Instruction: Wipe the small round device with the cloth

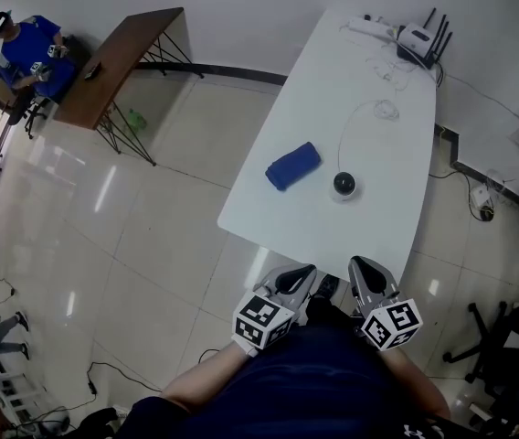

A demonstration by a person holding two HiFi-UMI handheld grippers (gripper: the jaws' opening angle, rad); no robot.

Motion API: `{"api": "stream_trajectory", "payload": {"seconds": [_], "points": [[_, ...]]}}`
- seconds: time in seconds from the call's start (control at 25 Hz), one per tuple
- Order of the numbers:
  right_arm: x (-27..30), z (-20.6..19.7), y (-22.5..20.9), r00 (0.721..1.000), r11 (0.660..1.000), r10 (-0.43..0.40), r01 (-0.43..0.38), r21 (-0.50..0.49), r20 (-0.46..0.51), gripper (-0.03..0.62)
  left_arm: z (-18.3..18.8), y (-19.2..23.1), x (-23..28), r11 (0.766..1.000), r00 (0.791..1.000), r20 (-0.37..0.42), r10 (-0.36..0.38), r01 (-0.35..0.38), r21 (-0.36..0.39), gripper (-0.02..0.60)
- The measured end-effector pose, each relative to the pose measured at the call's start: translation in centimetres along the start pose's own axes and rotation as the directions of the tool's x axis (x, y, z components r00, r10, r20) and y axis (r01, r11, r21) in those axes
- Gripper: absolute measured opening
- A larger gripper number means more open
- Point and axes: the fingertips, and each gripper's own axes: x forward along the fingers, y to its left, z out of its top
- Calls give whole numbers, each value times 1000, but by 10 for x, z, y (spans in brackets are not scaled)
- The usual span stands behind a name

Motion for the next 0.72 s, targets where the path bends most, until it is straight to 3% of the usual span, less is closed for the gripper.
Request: {"api": "stream_trajectory", "payload": {"seconds": [0.44,0.6,0.72], "points": [[20,33,-52,999,998,48,-48,31,12,11,25,8,51,997,997,-10,72,-71,37,2],[22,39,-68,999,998,38,-38,50,17,11,32,7,66,996,998,-11,69,-69,48,2],[24,44,-77,999,998,28,-30,59,23,11,42,20,72,992,994,9,105,-106,64,2]]}}
